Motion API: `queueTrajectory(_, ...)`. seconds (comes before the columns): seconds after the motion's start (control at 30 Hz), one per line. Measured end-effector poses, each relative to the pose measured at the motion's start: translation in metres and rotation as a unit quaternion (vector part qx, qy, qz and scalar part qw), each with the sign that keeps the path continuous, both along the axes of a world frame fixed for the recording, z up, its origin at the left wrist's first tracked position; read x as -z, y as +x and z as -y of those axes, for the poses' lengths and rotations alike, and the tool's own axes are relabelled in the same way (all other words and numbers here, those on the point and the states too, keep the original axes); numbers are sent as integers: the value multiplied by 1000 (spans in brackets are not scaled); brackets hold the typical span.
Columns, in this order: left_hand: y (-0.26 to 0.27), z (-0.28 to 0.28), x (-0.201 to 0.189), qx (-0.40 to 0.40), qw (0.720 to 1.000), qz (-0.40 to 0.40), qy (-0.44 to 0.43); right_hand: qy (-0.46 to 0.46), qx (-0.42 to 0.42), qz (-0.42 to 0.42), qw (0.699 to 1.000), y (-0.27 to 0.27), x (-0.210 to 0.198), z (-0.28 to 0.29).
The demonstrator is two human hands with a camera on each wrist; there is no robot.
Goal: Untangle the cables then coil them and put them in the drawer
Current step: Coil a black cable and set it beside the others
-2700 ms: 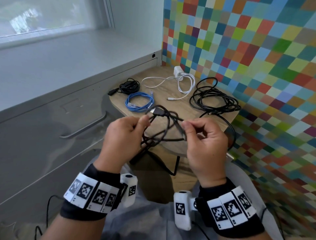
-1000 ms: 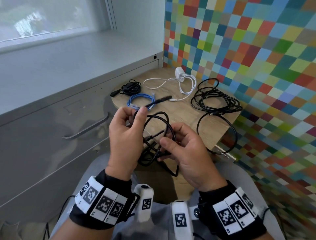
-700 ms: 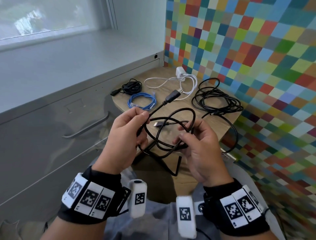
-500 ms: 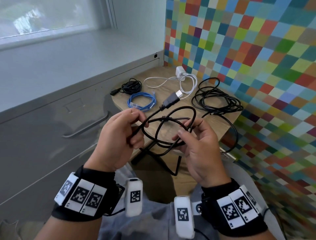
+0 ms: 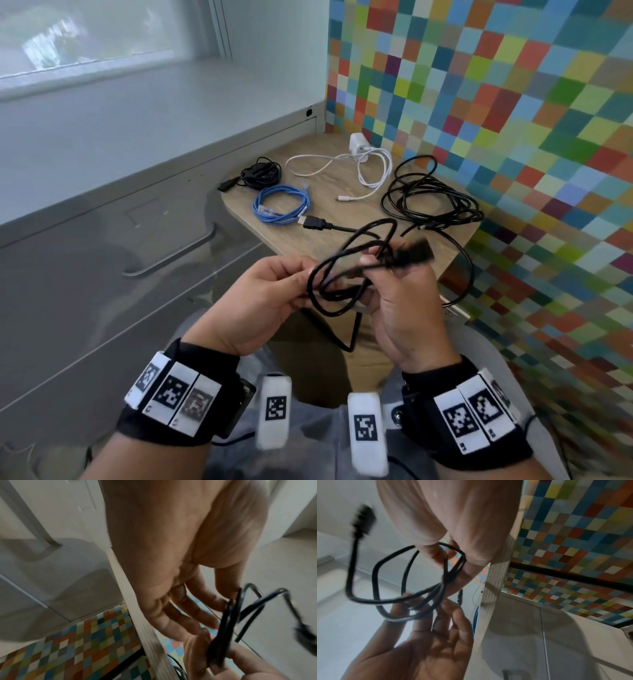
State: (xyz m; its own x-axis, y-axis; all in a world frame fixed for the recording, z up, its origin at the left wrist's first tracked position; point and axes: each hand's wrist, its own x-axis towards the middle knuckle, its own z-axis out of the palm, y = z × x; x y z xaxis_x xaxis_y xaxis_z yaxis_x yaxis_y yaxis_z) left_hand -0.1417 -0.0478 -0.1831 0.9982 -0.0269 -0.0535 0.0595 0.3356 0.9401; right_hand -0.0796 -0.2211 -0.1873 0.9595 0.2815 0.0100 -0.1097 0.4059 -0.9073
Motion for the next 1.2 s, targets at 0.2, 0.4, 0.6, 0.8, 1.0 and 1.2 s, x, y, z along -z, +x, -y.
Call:
queueTrajectory(0.2,3,-1,-13,-103,992,12,-69,-40,-7,15,999,-2,-1,-1)
queueTrajectory(0.4,3,-10,-17,-176,983,14,-39,-38,-5,9,999,-5,-5,-2)
queueTrajectory(0.6,-1,-30,-28,-190,978,25,81,-6,3,10,1000,-1,-2,-1)
queueTrajectory(0.8,-8,-36,-35,-227,968,62,93,52,-21,-8,998,1,-5,1)
queueTrajectory(1.0,-15,-54,-46,-278,934,91,205,33,32,-40,998,12,-10,17)
queueTrajectory(1.2,-23,-67,-52,-304,931,98,177,33,27,-13,999,23,-11,33)
